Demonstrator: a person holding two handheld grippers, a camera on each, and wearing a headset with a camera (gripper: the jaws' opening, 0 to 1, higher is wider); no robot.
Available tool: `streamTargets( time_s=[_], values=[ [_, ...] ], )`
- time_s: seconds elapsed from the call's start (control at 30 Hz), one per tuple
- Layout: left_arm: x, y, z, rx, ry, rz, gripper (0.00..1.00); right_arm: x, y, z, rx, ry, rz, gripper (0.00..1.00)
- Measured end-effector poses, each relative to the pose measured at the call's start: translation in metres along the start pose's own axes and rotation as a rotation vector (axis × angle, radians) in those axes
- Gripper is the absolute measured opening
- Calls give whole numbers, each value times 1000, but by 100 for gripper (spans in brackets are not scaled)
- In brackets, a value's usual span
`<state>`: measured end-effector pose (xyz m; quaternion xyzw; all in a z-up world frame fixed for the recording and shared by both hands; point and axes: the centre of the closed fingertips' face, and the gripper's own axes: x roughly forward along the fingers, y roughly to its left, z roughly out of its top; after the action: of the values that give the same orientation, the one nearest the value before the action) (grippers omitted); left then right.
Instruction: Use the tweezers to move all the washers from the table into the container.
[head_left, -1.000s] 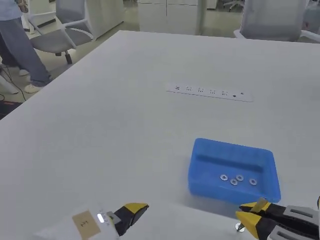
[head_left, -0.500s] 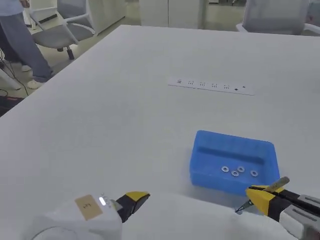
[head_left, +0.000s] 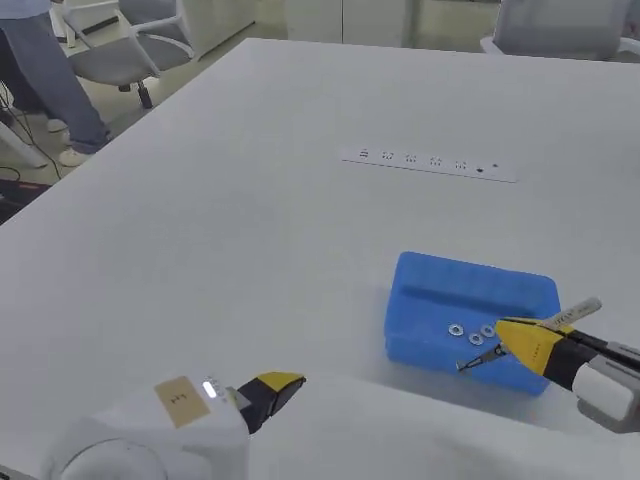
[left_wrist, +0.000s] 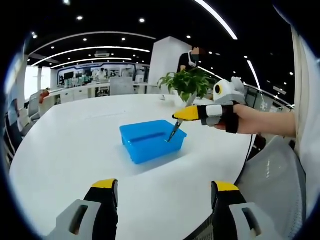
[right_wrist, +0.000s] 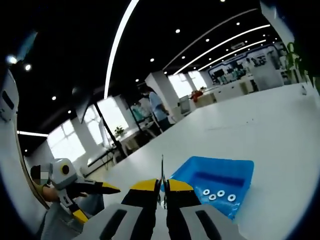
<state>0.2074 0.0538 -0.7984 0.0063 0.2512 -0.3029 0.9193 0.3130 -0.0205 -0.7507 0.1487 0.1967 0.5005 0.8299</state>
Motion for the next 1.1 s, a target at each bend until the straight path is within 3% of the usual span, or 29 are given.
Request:
streamTargets(
  time_s=[0.2, 0.33, 0.57, 0.7, 0.83, 0.93, 1.0, 1.1],
  values=[
    [0, 1, -1, -2, 4, 6, 77, 18, -11, 16, -50, -11, 1, 2],
    [-1, 4, 0, -18, -1, 14, 77, 28, -19, 16, -78, 13, -8, 2],
    [-1, 2, 5, -35, -27, 2, 77, 50, -39, 1, -237, 138, -56, 2],
    [1, -1, 2, -15, -6, -10, 77, 60, -42, -6, -291, 185, -46, 3],
    [1, 0, 2, -29, -5, -12, 76, 67, -46, -14, -398, 255, -46, 3],
    [2, -1, 1, -23, 4, -13, 76, 73, -44, -17, -424, 275, -28, 2],
    [1, 0, 0, -25, 6, -12, 76, 76, -44, -21, -484, 319, -9, 2],
    [1, 0, 0, -32, 3, -12, 76, 81, -44, -22, -493, 339, -1, 2]
  ],
)
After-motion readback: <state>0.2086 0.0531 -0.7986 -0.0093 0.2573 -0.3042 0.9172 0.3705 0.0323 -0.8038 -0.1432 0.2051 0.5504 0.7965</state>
